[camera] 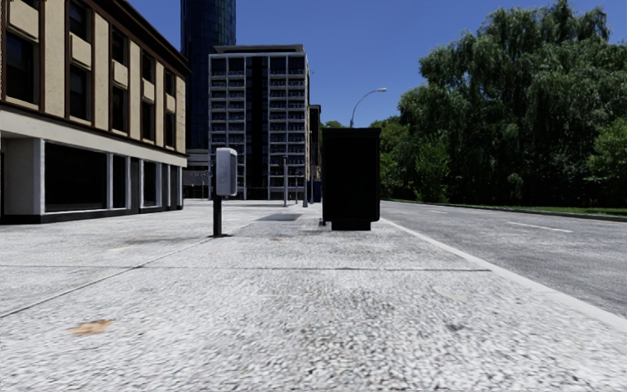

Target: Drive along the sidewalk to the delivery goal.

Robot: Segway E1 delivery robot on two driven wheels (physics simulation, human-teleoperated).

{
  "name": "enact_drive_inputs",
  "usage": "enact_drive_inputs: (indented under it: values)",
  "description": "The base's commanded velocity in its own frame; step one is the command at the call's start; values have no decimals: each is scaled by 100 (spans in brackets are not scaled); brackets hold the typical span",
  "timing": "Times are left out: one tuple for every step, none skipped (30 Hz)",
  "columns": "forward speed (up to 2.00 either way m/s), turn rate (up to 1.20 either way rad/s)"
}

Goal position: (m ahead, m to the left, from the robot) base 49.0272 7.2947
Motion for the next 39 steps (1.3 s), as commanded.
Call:
enact_drive_inputs:
  values:
    - [200,0]
    - [200,0]
    - [200,0]
    - [200,0]
    - [200,0]
    - [200,0]
    - [200,0]
    - [200,0]
    - [200,0]
    - [200,4]
    - [200,20]
    - [200,20]
    - [200,40]
    - [200,54]
    - [200,59]
    - [200,60]
    - [200,60]
    - [200,47]
    - [200,10]
    - [200,7]
    - [200,6]
    - [200,6]
    - [200,5]
    - [200,2]
    - [200,0]
    - [200,0]
    - [200,0]
    - [200,0]
    - [200,0]
    - [200,0]
    - [200,0]
    - [200,0]
    - [200,0]
    - [200,0]
    - [200,0]
    - [200,0]
    - [200,0]
    - [200,0]
    - [200,0]
